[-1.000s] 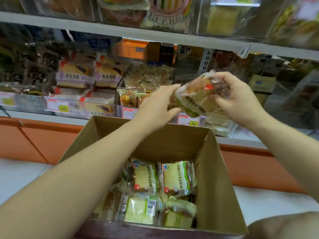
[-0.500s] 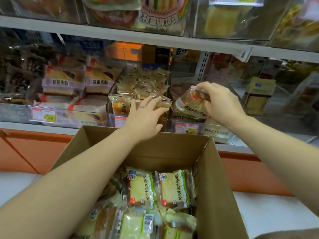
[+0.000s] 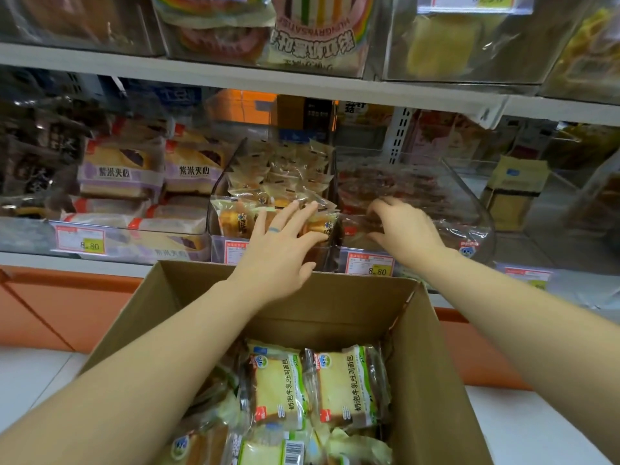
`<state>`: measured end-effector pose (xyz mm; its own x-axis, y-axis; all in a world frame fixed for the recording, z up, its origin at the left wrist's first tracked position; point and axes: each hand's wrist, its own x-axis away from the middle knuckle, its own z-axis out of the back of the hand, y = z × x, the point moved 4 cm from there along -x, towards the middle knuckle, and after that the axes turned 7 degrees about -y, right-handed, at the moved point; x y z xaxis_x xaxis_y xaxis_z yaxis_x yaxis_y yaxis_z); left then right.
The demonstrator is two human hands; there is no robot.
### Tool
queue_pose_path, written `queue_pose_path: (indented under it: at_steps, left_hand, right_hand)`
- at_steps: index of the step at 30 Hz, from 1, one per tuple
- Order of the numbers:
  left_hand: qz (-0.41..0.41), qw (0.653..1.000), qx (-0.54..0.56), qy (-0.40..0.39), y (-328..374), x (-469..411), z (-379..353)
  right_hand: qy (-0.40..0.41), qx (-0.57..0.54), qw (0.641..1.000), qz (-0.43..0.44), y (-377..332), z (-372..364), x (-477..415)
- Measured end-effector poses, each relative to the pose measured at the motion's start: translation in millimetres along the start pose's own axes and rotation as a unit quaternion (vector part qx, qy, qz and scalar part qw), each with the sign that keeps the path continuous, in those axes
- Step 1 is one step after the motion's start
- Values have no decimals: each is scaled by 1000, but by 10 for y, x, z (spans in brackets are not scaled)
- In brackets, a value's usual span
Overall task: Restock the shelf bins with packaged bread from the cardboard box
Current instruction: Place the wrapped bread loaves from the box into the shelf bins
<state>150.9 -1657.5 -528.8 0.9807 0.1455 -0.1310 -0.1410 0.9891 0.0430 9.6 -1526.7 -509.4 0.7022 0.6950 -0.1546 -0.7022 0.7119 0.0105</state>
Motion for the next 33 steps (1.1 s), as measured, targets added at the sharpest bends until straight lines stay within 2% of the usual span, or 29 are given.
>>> queue_pose_path:
  at_steps: [3,5,7,9,11,13,16,18,23,27,30,33]
  left_hand:
    - [-7,1000,6,1,27,7,14]
    - [-25,999,29,22,38,99,46]
    - [-44,996,55,47,15,282,73]
    - [-47,997,65,15,-40,502,75]
    - [-17,994,69,-77,-142,691,10]
    - [22,984,74,-161,-250,859,-94]
    - [52,974,103,-197,-349,1055,-252]
    - [66,971,121,-196,-394,1130,-342]
    - [44,971,106,-211,-440,1127,-434]
    - [31,971,106,-210,-475,1092,-430]
    - [24,972,98,-213,-459,1070,-435]
    - [22,973,93,-211,-440,1062,-435]
  right_hand:
    - [-47,-84,995,5,-21,-84,91]
    - [0,-112,994,18,-39,-29,227]
    - [80,-121,986,78,-145,66,459]
    - [102,-127,975,151,-326,59,718]
    - [46,-122,974,183,-510,-97,884]
    - [-82,-107,977,163,-657,-370,926]
    - [-310,-55,946,82,-736,-862,886]
    - [-387,-47,920,35,-736,-1140,861]
    - [-433,-75,888,-137,-557,-1666,968]
    - [-418,-88,878,-215,-417,-1831,1054]
    - [-435,-71,877,-193,-361,-1832,1055]
    - [-455,21,882,-117,-408,-1791,1083]
